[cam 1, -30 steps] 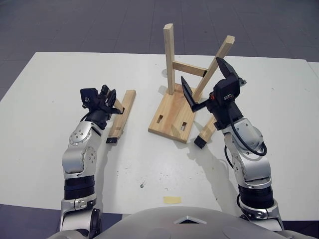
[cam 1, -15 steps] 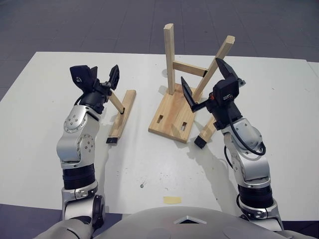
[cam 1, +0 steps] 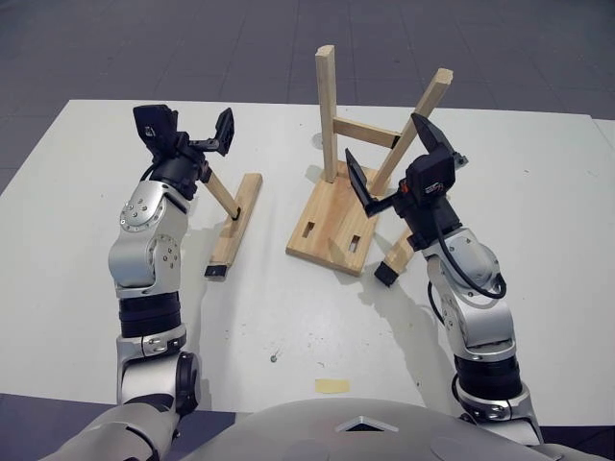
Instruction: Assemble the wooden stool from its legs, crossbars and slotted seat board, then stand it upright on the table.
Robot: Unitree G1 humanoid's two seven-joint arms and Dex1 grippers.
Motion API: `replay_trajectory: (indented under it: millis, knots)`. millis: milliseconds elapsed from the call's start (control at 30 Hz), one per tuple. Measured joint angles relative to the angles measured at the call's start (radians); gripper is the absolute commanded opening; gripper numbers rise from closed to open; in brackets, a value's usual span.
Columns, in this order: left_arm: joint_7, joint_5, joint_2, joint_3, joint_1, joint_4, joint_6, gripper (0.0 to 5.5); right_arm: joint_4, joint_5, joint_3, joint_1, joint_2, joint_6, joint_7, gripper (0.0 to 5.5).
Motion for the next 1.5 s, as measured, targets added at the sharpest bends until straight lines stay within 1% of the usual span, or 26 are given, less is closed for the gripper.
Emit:
replay_trajectory:
  millis: [100,200,433,500,567,667,733,1033,1200,1333,1433,1500]
  knots:
    - [0.001,0.000,-0.001,0.002,-0.004,0.000,-0.007,5.38,0.002,0.000,-0.001,0.000,0.001,-0.002,0.000,5.40]
    - [0.005,-0.001,0.008,0.016,-0.050,0.000,-0.006,5.38,0.002,0.000,-0.001,0.000,0.002,-0.003,0.000,5.40]
    - [0.004,-0.032,0.088,0.082,-0.307,-0.004,-0.007,5.38,0.002,0.001,-0.003,-0.002,0.005,-0.003,-0.004,5.40]
    - [0.003,-0.043,0.094,0.093,-0.329,-0.004,-0.006,5.38,0.002,0.001,-0.003,-0.002,0.009,-0.003,-0.005,5.40]
    - [-0.008,-0.037,0.085,0.057,-0.279,0.017,0.031,5.38,0.001,0.000,-0.002,-0.002,0.010,-0.003,-0.006,5.40]
    - [-0.009,0.007,0.035,-0.038,-0.096,0.094,0.101,5.38,0.002,0.000,-0.002,0.000,0.011,-0.004,-0.006,5.40]
    - [-0.009,0.020,0.019,-0.056,-0.054,0.089,0.075,5.38,0.001,0.001,-0.001,0.002,0.012,-0.003,-0.006,5.40]
    - [0.007,-0.002,-0.032,-0.047,-0.041,0.062,0.067,5.38,-0.014,0.013,-0.009,0.011,0.017,0.004,-0.009,5.40]
    - [0.006,-0.003,-0.022,-0.045,-0.043,0.050,0.090,5.38,-0.028,0.010,0.007,0.030,0.035,0.005,-0.029,5.40]
    - [0.005,-0.018,0.003,-0.020,-0.042,0.022,0.130,5.38,-0.029,0.007,0.013,0.031,0.036,0.006,-0.032,5.40]
    - [-0.009,-0.078,0.011,0.014,-0.042,-0.024,0.212,5.38,-0.030,0.006,0.019,0.032,0.036,0.005,-0.031,5.40]
    - [-0.007,-0.116,0.041,0.053,-0.048,-0.074,0.266,5.38,-0.034,0.006,0.020,0.041,0.034,0.006,-0.030,5.40]
